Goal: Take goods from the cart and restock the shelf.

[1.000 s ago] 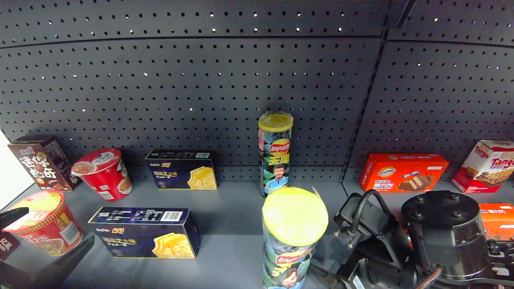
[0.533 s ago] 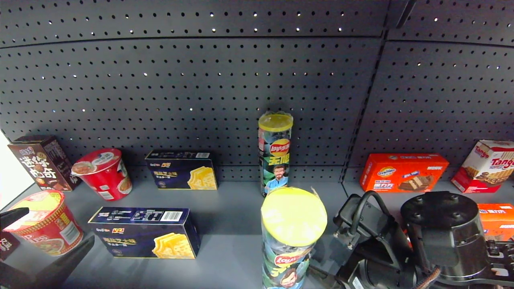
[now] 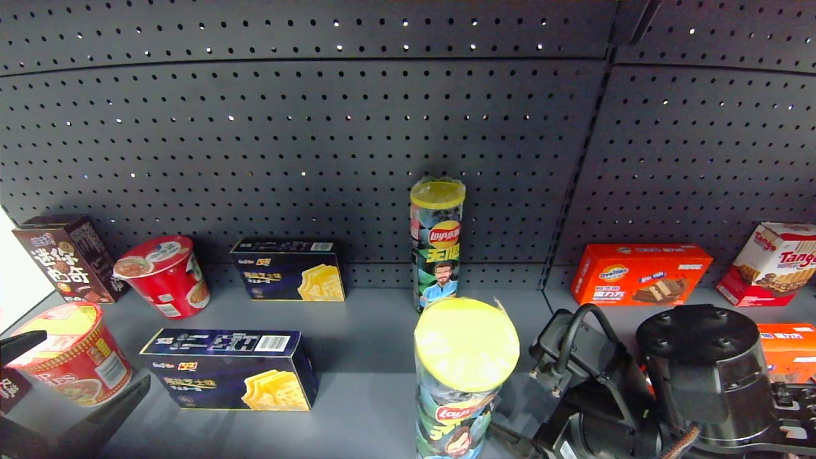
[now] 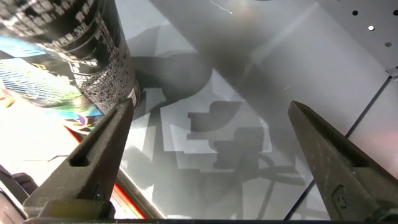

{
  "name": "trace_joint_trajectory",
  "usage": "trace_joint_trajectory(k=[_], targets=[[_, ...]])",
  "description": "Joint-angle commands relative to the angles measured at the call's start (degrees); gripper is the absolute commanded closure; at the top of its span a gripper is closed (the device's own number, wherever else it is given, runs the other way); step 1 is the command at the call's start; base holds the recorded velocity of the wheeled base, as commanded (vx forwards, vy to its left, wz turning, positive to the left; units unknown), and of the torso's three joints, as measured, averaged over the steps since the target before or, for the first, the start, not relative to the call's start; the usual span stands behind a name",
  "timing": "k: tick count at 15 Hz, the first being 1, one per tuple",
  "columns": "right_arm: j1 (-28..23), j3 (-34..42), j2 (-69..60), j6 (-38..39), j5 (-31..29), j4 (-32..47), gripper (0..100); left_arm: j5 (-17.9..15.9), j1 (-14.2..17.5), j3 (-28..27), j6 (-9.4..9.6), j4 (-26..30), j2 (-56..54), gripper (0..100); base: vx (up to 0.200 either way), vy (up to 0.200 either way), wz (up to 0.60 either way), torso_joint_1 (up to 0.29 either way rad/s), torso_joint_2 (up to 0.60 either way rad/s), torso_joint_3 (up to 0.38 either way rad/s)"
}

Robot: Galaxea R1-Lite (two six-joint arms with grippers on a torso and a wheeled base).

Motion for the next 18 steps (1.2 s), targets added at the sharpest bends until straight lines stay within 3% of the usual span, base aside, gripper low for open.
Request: trace_joint_trajectory(k=[1,18], targets=[[0.0,0.0,0.1,0.0,0.0,0.0,0,0.0,0.0,0.0,-0.01,0.0,0.0,0,0.0,0.0,0.0,0.0,0.0,0.0],[-0.7,1.2,-1.9,0.0,0.2,-1.2,0,0.0,0.0,1.8,-0.88,0.0,-1.1,0,0.0,0.0,0.0,0.0,0.0,0.0]])
